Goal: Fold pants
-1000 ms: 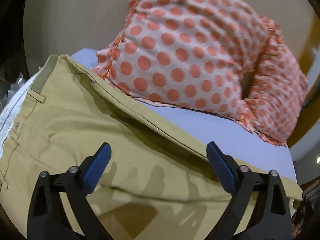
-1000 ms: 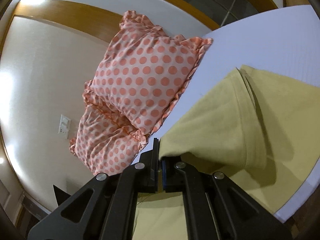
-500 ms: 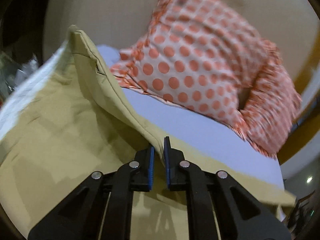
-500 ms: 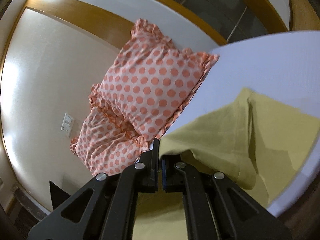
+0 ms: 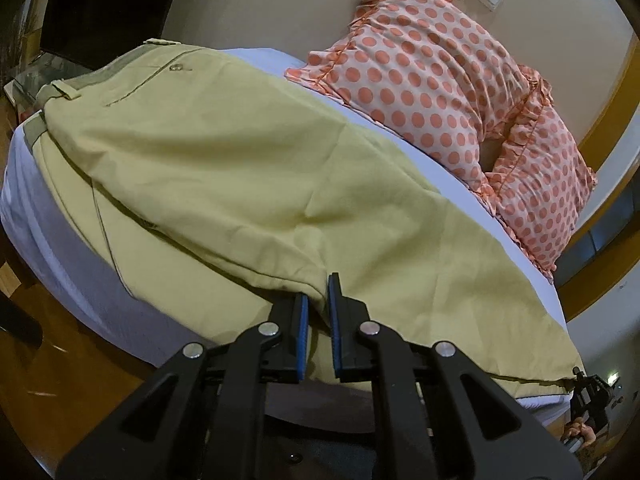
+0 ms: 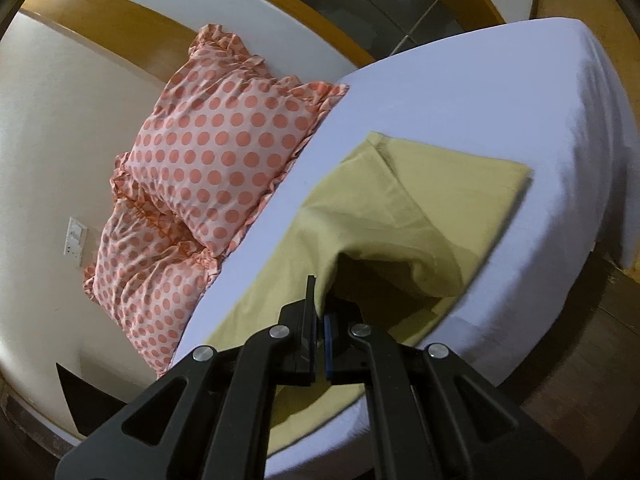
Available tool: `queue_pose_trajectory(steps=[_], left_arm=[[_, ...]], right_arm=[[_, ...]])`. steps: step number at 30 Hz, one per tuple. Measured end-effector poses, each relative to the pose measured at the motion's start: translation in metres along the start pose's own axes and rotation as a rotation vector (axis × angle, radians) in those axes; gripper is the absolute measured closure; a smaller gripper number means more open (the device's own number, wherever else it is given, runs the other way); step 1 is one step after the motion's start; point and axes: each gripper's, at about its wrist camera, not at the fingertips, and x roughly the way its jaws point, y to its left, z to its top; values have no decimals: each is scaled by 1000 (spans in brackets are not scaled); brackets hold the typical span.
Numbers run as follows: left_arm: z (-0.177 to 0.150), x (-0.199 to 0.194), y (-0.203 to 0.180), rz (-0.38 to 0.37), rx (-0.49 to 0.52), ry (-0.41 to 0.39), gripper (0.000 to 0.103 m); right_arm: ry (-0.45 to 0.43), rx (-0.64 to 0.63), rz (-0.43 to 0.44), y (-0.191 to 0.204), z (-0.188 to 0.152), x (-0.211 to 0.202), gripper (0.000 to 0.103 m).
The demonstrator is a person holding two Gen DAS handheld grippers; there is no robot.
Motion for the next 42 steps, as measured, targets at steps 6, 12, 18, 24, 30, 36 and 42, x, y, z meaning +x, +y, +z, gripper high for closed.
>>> queue_pose_trajectory(steps=[6,12,18,24,30,36,42], left_arm=[[-10,-8,3,-34,6,-8,95],[-24,-17,-2,-25,71,-43,93],[-30,-32,7,-45,55,-80,77],[-29,-42,20,-22,13,-119,67],[-28,-44,18,-15,22,-122,63],[-28,-39,13,-16,34,-111,59],[-27,-37,9,-19,44,-109,55]], right_arm=[[-4,6,-23,-6,-2,-6,101],[-50,-78,-154,3,-2,-15,81],[-191,-60,-275,-18,10,-38,38],[-159,-20,-255,-38,3,-25,33],[-347,-156,-307,-22,-8,-43,34],[-290,-276,-321,-13,-5,-24,33],[-204,-367,-219,-1,-19,-9,63]])
